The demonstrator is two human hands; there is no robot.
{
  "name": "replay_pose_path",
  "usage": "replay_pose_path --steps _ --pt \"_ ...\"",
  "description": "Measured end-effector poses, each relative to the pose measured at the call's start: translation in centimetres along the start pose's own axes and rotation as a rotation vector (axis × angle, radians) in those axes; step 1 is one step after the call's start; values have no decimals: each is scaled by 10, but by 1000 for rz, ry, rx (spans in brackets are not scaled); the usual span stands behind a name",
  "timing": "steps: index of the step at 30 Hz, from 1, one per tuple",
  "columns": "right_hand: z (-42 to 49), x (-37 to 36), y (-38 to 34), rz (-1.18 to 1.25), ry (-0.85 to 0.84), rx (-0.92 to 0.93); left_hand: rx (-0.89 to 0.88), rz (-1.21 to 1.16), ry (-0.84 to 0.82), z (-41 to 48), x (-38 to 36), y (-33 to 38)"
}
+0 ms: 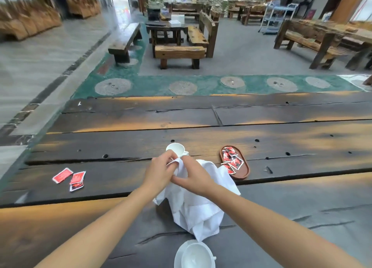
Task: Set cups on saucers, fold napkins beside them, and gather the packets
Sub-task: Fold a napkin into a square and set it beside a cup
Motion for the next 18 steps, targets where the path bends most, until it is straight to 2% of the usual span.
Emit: replay_pose_path --steps 3,7,11,15,18 --pt "5 4 -26 103 -48 84 -8 49 32 -2 24 18" --pt "16 13 -34 33 -64 127 -28 145 79 -4 58 31" --pt "29 18 -16 5 -127 49 -41 261 68 -13 88 27" --pt "42 21 -2 -251 -208 89 -18 308 -12 -32 106 5" --pt "53 22 5 -457 -219 76 21 363 15 -50 129 -18"
Point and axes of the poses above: each hand's wrist, its own z-axis towards the middle knuckle, its own x-axis out of the back of the hand, y = z × x, the point moved 9 cm from there along z, towards the middle knuckle, and after that the axes turned 6 degrees about -z, right-handed, at the moved point
